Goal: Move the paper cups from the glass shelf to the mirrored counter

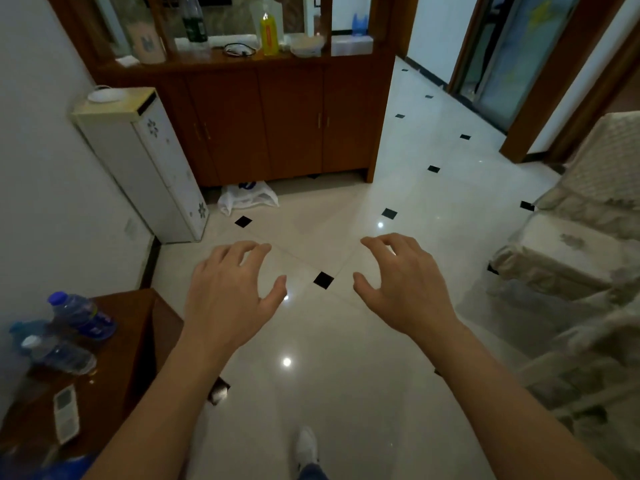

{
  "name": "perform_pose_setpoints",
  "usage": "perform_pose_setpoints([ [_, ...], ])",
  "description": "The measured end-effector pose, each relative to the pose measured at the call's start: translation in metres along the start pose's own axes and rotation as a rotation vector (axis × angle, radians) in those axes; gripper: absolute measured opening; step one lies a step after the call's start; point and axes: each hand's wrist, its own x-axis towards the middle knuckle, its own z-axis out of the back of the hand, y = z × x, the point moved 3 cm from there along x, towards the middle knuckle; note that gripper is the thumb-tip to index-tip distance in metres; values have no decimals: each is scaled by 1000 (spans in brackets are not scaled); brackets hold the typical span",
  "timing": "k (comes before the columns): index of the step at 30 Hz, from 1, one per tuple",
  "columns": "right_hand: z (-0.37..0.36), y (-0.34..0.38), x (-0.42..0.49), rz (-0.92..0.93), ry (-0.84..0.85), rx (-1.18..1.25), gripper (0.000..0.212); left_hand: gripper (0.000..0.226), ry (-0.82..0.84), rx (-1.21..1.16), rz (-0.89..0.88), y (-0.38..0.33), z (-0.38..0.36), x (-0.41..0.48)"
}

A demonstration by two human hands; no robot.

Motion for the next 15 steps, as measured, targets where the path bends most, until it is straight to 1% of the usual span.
perform_pose_setpoints([
  [6,-25,-4,122,-36,-27,-16,55,54,10,-14,-51,34,-27,122],
  [15,-71,-55,243,-130,-28,-27,52,61,70,13,-88,51,-82,271],
])
